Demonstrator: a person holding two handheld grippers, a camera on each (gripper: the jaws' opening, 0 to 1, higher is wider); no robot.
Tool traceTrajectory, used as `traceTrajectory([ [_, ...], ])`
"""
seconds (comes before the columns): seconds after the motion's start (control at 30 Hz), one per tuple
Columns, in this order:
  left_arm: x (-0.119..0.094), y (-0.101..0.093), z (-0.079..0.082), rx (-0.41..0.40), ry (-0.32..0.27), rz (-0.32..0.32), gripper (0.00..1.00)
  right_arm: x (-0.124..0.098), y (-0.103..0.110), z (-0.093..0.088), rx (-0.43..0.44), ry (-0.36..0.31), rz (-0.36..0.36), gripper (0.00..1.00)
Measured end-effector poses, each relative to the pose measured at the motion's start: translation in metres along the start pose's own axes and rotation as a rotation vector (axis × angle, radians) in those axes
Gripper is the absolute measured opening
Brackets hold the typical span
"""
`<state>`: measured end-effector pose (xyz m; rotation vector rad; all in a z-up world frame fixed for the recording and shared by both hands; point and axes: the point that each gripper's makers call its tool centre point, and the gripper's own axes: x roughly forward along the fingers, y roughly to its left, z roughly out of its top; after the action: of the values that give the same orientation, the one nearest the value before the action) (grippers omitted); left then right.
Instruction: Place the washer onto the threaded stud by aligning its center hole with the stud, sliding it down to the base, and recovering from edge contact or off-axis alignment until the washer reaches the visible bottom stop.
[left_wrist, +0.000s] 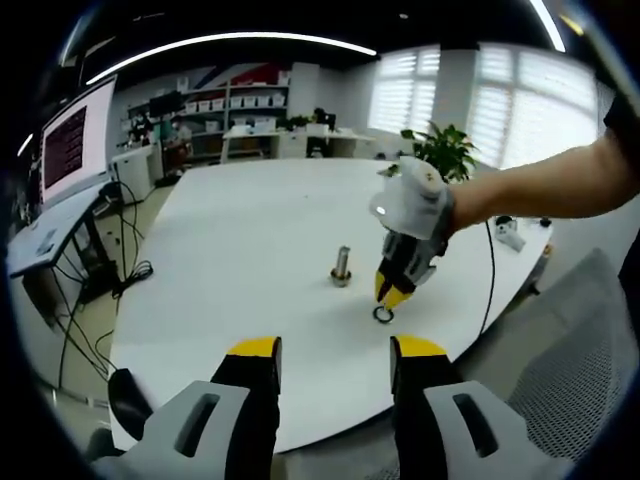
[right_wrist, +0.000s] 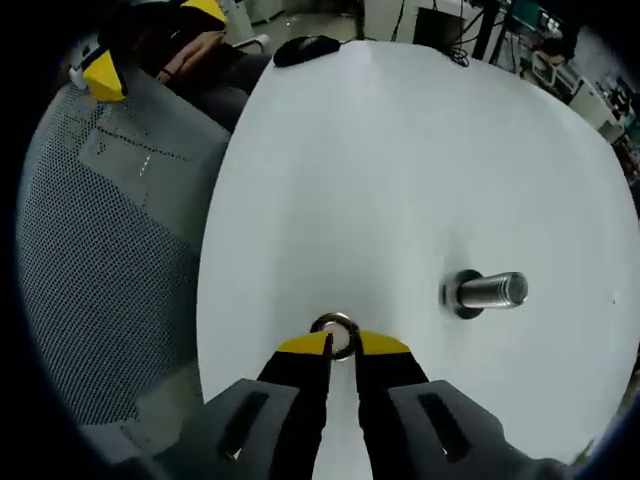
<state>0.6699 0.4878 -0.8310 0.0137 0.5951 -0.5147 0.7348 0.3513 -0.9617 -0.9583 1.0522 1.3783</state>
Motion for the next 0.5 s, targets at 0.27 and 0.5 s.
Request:
traceTrajectory([
  [0.27,0.0,0.0,0.0,0.002,-0.001,0.0,0.41,0.007,0.002,-0.006,-0.035,0.028,-0.04,0.26],
  [0.5,0.0,0.0,0.001,0.0,-0.005,-0.002,0.41,0.012,-0.001,-0.006,-0.079,0.061,-0.086,0.29],
])
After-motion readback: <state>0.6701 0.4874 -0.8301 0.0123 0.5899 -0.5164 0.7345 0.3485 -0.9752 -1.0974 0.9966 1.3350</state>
